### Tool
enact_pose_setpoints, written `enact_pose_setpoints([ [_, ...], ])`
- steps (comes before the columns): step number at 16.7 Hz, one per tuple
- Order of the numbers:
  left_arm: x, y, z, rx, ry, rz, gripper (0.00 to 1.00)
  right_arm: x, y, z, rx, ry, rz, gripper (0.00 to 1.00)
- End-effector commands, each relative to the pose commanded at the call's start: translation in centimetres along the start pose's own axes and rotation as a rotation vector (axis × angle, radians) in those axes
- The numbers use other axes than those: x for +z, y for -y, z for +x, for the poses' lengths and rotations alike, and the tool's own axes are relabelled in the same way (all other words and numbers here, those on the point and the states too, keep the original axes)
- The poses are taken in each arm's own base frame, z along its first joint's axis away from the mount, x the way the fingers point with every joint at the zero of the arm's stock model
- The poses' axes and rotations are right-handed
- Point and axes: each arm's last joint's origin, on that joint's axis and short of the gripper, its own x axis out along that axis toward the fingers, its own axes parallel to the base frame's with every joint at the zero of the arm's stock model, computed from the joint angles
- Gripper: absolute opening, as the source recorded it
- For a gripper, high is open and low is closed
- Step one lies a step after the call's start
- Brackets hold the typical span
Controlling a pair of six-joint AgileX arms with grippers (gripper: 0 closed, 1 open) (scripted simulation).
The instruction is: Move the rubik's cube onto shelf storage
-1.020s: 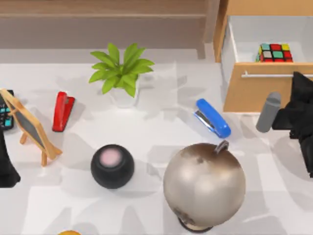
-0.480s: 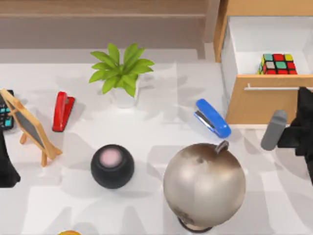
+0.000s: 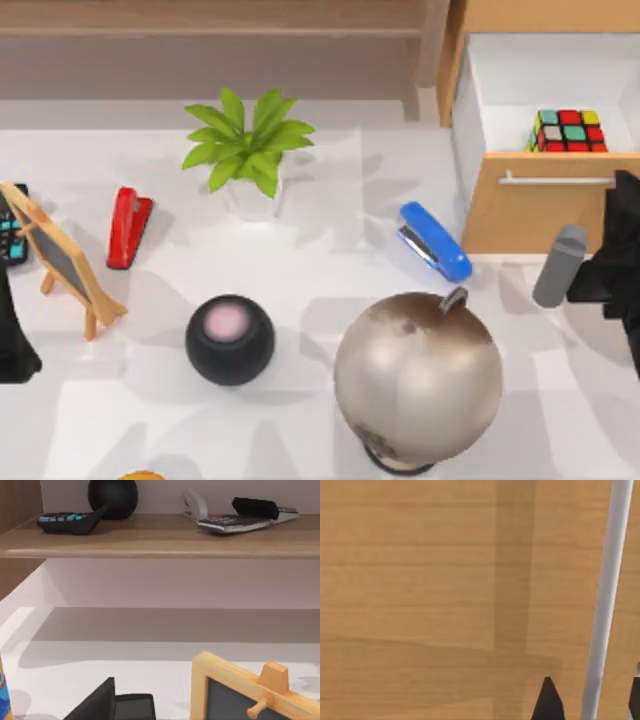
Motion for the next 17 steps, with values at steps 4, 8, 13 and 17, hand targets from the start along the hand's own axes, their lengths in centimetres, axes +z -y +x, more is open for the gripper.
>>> enact_pose_setpoints([
  [4, 0.0, 0.0, 0.0, 0.0, 0.0, 0.0, 1.0, 0.0, 0.0, 0.0, 0.0, 0.0, 0.0, 0.9],
  [8, 0.0, 0.0, 0.0, 0.0, 0.0, 0.0, 1.0, 0.0, 0.0, 0.0, 0.0, 0.0, 0.0, 1.0],
  [13, 0.0, 0.0, 0.0, 0.0, 0.0, 0.0, 1.0, 0.0, 0.0, 0.0, 0.0, 0.0, 0.0, 1.0],
  [17, 0.0, 0.0, 0.0, 0.0, 0.0, 0.0, 1.0, 0.06, 0.03, -0.72, -0.004, 0.002, 0.001, 1.0],
])
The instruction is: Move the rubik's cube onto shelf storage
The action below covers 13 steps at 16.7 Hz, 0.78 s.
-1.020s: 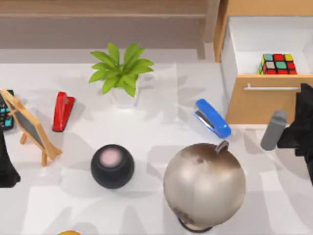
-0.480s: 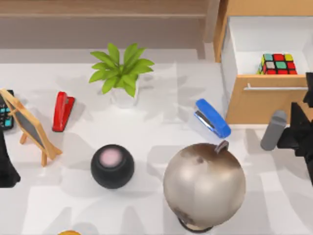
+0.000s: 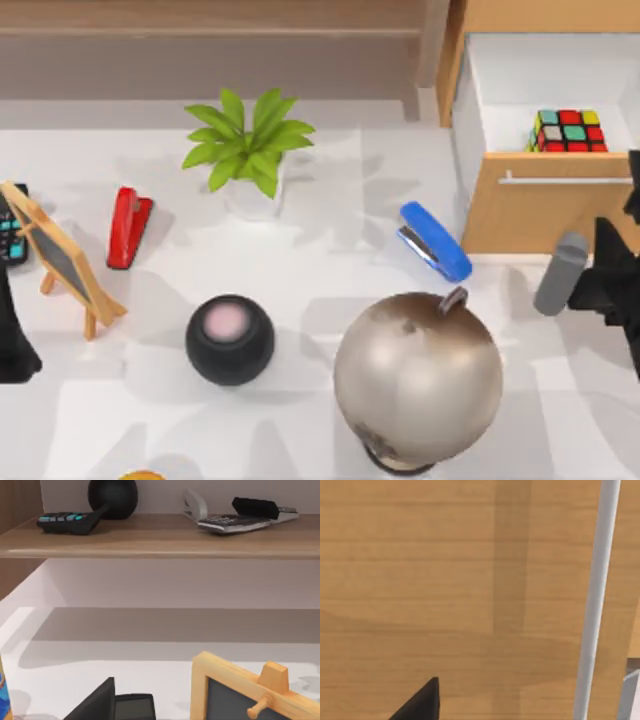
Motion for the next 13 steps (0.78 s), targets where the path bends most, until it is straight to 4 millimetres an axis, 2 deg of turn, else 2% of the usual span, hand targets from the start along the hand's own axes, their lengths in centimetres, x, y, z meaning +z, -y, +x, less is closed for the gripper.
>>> enact_pose_setpoints([
  [3, 0.0, 0.0, 0.0, 0.0, 0.0, 0.0, 1.0, -0.1, 0.0, -1.2, 0.002, -0.003, 0.0, 1.0],
  [6, 0.0, 0.0, 0.0, 0.0, 0.0, 0.0, 1.0, -0.1, 0.0, -1.2, 0.003, -0.003, 0.0, 1.0],
  [7, 0.0, 0.0, 0.0, 0.0, 0.0, 0.0, 1.0, -0.2, -1.3, -1.3, 0.067, -0.005, -0.025, 1.0],
  [8, 0.0, 0.0, 0.0, 0.0, 0.0, 0.0, 1.0, -0.2, -1.3, -1.3, 0.067, -0.005, -0.025, 1.0],
  [13, 0.0, 0.0, 0.0, 0.0, 0.0, 0.0, 1.0, 1.5, 0.1, -0.5, 0.057, 0.085, 0.065, 1.0],
])
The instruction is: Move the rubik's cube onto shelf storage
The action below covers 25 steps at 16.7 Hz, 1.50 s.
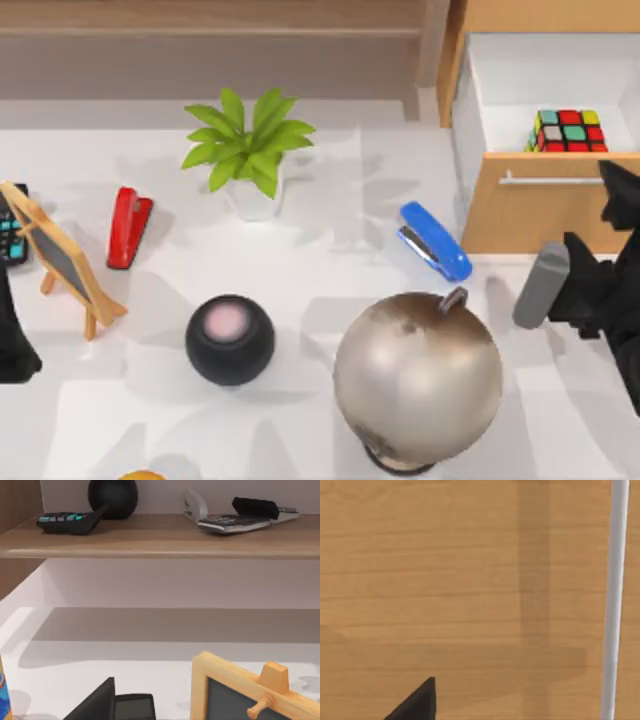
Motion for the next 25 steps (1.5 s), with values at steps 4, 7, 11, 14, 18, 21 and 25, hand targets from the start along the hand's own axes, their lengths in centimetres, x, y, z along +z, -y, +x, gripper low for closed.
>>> enact_pose_setpoints([
  [4, 0.0, 0.0, 0.0, 0.0, 0.0, 0.0, 1.0, 2.8, 1.8, 1.9, 0.061, 0.122, 0.139, 1.0],
  [7, 0.0, 0.0, 0.0, 0.0, 0.0, 0.0, 1.0, 5.2, 3.4, 4.0, 0.176, 0.184, 0.257, 1.0],
  [11, 0.0, 0.0, 0.0, 0.0, 0.0, 0.0, 1.0, 7.7, 6.1, 7.7, 0.39, 0.169, 0.427, 1.0],
  [14, 0.0, 0.0, 0.0, 0.0, 0.0, 0.0, 1.0, 8.4, 8.8, 10.8, 0.556, 0.071, 0.567, 1.0],
  [18, 0.0, 0.0, 0.0, 0.0, 0.0, 0.0, 1.0, 7.8, 12.6, 14.9, 0.752, -0.154, 0.766, 1.0],
  [21, 0.0, 0.0, 0.0, 0.0, 0.0, 0.0, 1.0, 6.3, 15.0, 17.4, 0.862, -0.371, 0.914, 1.0],
  [25, 0.0, 0.0, 0.0, 0.0, 0.0, 0.0, 1.0, 3.3, 17.2, 20.1, 0.947, -0.681, 1.094, 1.0],
])
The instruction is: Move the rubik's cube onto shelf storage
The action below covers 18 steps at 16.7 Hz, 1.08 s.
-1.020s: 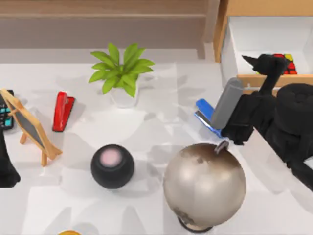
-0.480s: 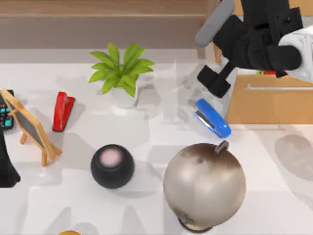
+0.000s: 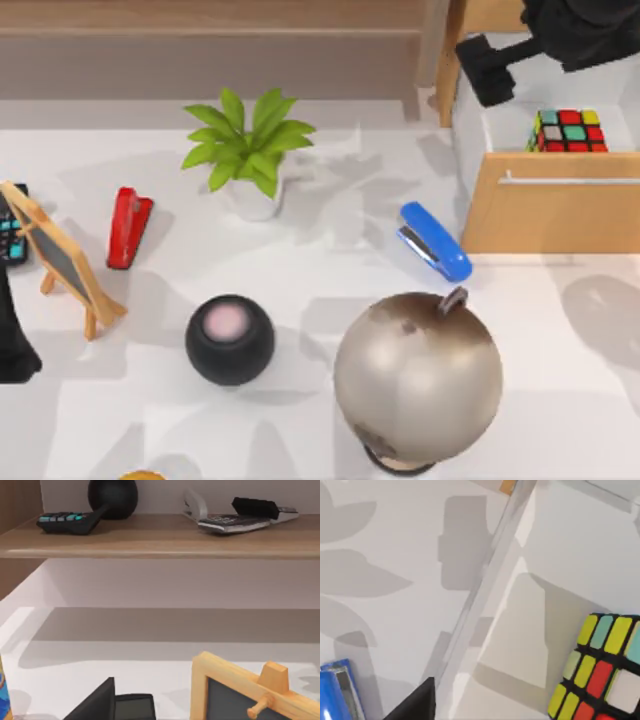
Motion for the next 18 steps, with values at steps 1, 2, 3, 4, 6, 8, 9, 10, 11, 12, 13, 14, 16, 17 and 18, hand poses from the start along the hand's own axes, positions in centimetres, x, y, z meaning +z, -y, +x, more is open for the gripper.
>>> enact_pose_setpoints([
  [1, 0.0, 0.0, 0.0, 0.0, 0.0, 0.0, 1.0, 0.3, 1.0, 0.0, 0.0, -0.048, 0.066, 1.0],
  [2, 0.0, 0.0, 0.0, 0.0, 0.0, 0.0, 1.0, 0.5, 1.9, 0.1, -0.003, -0.094, 0.13, 1.0],
  [3, 0.0, 0.0, 0.0, 0.0, 0.0, 0.0, 1.0, 0.6, 2.8, 0.3, -0.006, -0.137, 0.189, 1.0],
  [4, 0.0, 0.0, 0.0, 0.0, 0.0, 0.0, 1.0, 0.7, 3.6, 0.6, -0.011, -0.177, 0.241, 1.0],
  [6, 0.0, 0.0, 0.0, 0.0, 0.0, 0.0, 1.0, 0.7, 4.9, 1.4, -0.021, -0.249, 0.331, 1.0],
  [8, 0.0, 0.0, 0.0, 0.0, 0.0, 0.0, 1.0, 0.6, 5.7, 2.3, -0.028, -0.295, 0.39, 1.0],
  [9, 0.0, 0.0, 0.0, 0.0, 0.0, 0.0, 1.0, 0.6, 6.0, 2.6, -0.031, -0.31, 0.41, 1.0],
  [10, 0.0, 0.0, 0.0, 0.0, 0.0, 0.0, 1.0, 0.6, 6.1, 2.8, -0.033, -0.317, 0.42, 1.0],
  [11, 0.0, 0.0, 0.0, 0.0, 0.0, 0.0, 1.0, 0.6, 6.1, 2.8, -0.033, -0.319, 0.423, 1.0],
  [12, 0.0, 0.0, 0.0, 0.0, 0.0, 0.0, 1.0, 0.6, 6.1, 2.8, -0.033, -0.319, 0.423, 1.0],
  [13, 0.0, 0.0, 0.0, 0.0, 0.0, 0.0, 1.0, 0.6, 6.1, 2.8, -0.033, -0.319, 0.423, 1.0],
  [14, 0.0, 0.0, 0.0, 0.0, 0.0, 0.0, 1.0, 0.6, 6.1, 2.8, -0.033, -0.319, 0.423, 1.0],
  [16, 0.0, 0.0, 0.0, 0.0, 0.0, 0.0, 1.0, 0.7, 5.9, 2.8, -0.032, -0.318, 0.416, 1.0],
  [17, 0.0, 0.0, 0.0, 0.0, 0.0, 0.0, 1.0, 0.7, 5.9, 2.8, -0.032, -0.318, 0.417, 1.0],
  [18, 0.0, 0.0, 0.0, 0.0, 0.0, 0.0, 1.0, 0.6, 5.9, 2.8, -0.032, -0.318, 0.418, 1.0],
])
